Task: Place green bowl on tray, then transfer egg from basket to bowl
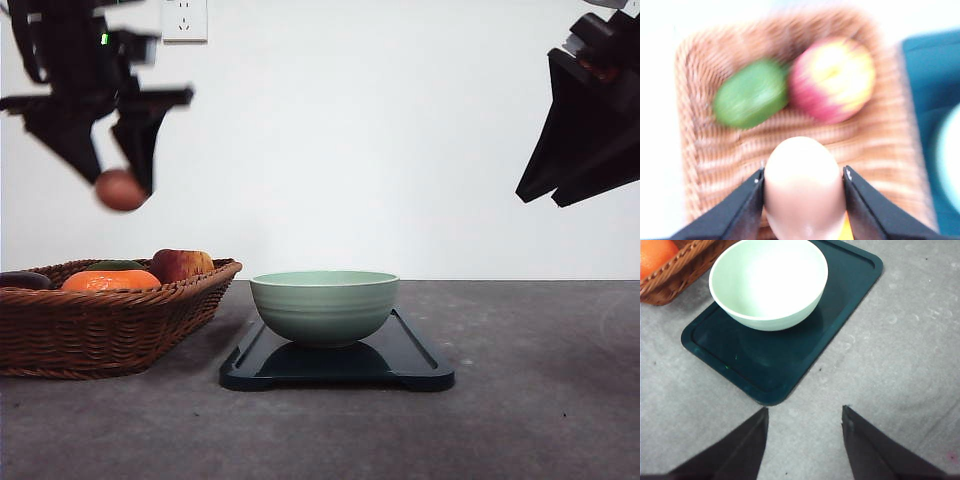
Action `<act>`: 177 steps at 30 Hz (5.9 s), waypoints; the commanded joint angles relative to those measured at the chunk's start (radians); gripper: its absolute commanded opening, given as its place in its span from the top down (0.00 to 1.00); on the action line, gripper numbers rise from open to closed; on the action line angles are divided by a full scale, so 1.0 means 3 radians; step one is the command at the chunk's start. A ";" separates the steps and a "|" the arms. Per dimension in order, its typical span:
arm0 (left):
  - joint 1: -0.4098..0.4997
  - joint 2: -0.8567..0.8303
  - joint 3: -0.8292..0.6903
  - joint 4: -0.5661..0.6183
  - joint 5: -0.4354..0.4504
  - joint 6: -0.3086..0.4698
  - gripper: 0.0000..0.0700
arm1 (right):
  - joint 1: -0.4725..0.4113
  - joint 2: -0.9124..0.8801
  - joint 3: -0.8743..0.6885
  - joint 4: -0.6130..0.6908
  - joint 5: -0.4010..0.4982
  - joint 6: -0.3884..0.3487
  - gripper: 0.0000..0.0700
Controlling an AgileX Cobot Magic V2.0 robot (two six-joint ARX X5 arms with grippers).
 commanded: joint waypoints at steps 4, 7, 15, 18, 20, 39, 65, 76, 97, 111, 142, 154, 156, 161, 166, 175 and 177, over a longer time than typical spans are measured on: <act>-0.0151 -0.0099 0.0071 0.0425 0.0609 -0.0111 0.73 | 0.0015 0.0029 0.0006 0.0049 -0.0001 -0.0022 0.59; -0.0257 -0.0095 0.0071 0.0679 0.0900 -0.0280 0.73 | 0.0015 0.0029 0.0006 0.0065 -0.0001 -0.0019 0.59; -0.0707 0.0120 0.0071 0.1099 0.0621 -0.0230 0.73 | 0.0015 0.0028 0.0006 0.0081 -0.0001 -0.0004 0.59; -0.0867 0.0274 0.0071 0.1162 0.0373 -0.0171 0.73 | 0.0015 0.0028 0.0006 0.0082 -0.0001 0.0003 0.59; -0.0948 0.0400 0.0071 0.1206 0.0270 -0.0164 0.73 | 0.0015 0.0028 0.0006 0.0081 -0.0001 0.0004 0.59; -0.1188 0.1214 0.0071 0.1431 0.0023 -0.0164 0.73 | 0.0015 0.0028 0.0006 0.0080 -0.0003 0.0014 0.59; -0.1222 0.1482 0.0071 0.1534 -0.0023 -0.0176 0.50 | 0.0015 0.0028 0.0006 0.0081 -0.0011 0.0015 0.59; -0.1222 0.1480 0.0493 0.0803 -0.0022 -0.0178 0.49 | 0.0017 0.0028 0.0006 0.0082 -0.0013 0.0026 0.59; -0.1210 0.0932 0.1202 -0.0320 -0.0021 0.0036 0.49 | 0.0017 0.0028 0.0006 0.0085 -0.0014 0.0039 0.59; -0.0976 -0.0489 -0.0320 0.0316 0.0036 0.0067 0.49 | 0.0022 0.0028 0.0006 0.0082 -0.0030 0.0039 0.59; -0.0461 -0.2871 -0.2561 0.0803 0.0041 -0.0032 0.51 | 0.0022 0.0028 0.0006 -0.0047 -0.0099 0.0034 0.59; -0.0461 -0.2874 -0.2560 0.0813 0.0041 -0.0028 1.00 | 0.0022 0.0028 0.0006 -0.0017 -0.0153 0.0025 0.98; -0.0461 -0.2874 -0.2560 0.0813 0.0041 -0.0028 1.00 | 0.0022 0.0028 0.0006 -0.0018 -0.0154 0.0025 0.98; -0.0461 -0.2874 -0.2560 0.0813 0.0041 -0.0028 1.00 | 0.0022 0.0028 0.0006 -0.0018 -0.0154 0.0025 0.98; -0.0439 -0.2899 -0.2563 0.0813 0.0033 0.0063 1.00 | 0.0022 0.0028 0.0006 -0.0018 -0.0154 0.0025 0.98; 0.0287 -0.3559 -0.3035 0.1198 0.0475 0.0215 1.00 | 0.0022 0.0028 0.0006 -0.0018 -0.0154 0.0025 0.98; 0.0478 -0.3778 -0.3213 0.1264 0.0505 0.0223 1.00 | 0.0022 0.0028 0.0006 -0.0017 -0.0154 0.0025 0.98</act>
